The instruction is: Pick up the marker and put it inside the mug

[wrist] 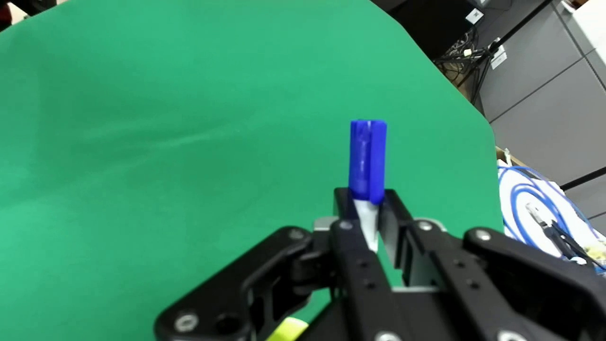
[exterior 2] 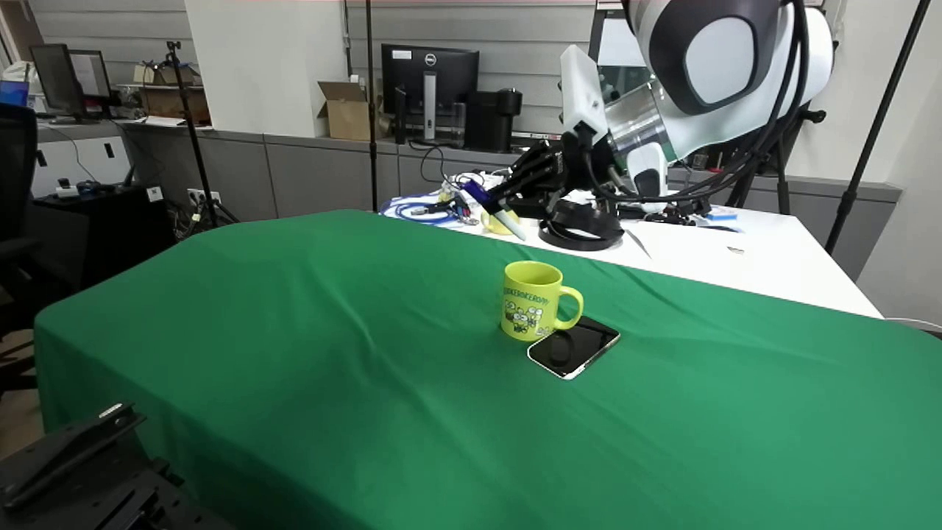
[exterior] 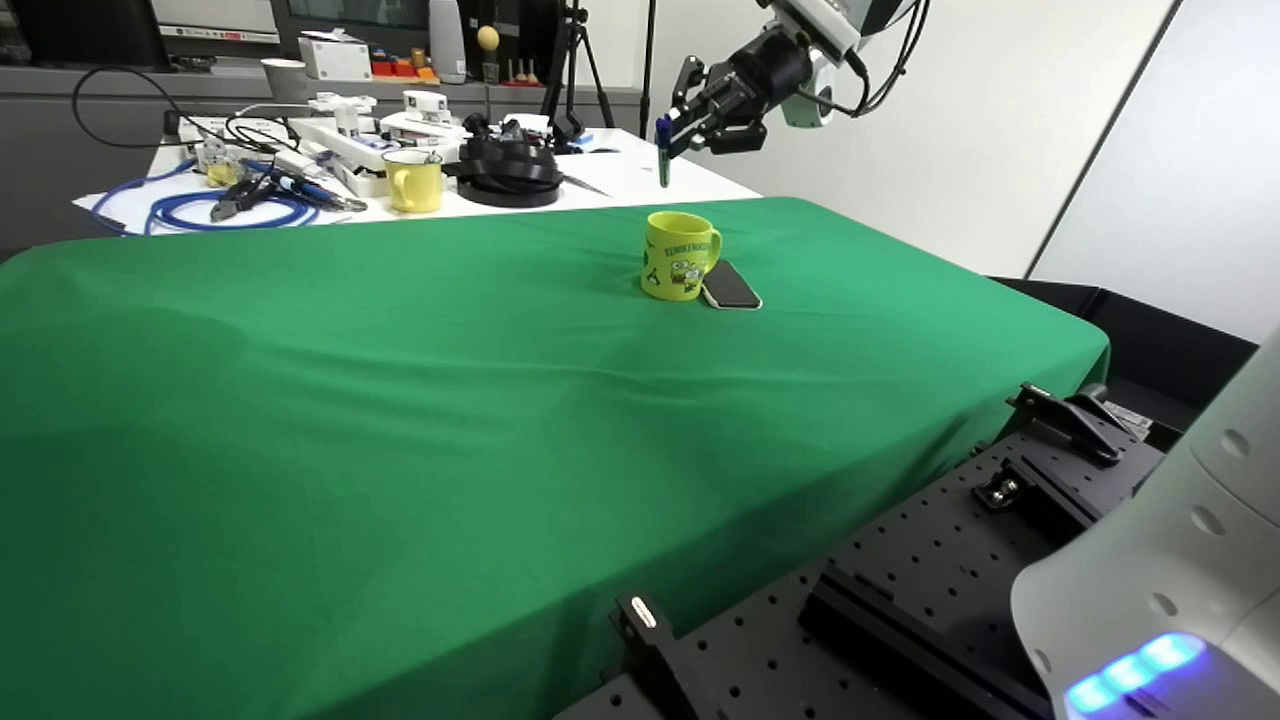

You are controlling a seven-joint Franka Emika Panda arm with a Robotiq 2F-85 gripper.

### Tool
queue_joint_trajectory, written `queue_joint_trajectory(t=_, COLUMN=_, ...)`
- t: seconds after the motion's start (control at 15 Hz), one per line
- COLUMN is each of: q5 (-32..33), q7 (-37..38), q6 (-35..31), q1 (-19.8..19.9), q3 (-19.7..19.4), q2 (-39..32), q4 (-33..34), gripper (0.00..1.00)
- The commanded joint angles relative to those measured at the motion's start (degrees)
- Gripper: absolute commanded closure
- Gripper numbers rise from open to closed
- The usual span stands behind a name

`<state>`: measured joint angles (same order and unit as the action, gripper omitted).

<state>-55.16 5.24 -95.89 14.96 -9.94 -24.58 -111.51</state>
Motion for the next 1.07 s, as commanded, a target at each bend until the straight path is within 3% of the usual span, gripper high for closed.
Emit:
queue_joint_trajectory(t=0.0, q5=-1.36, q7=1.56, q6=1.89, q1=0.42, q3=-0.55, q2=-2.53, q4=3.53, gripper=0.95)
queue_joint_trajectory(t=1.0, q5=-1.31, q7=3.25, q6=2.29, q1=1.37, q3=-1.13, q2=-8.24, q4=7.08, gripper=0.95)
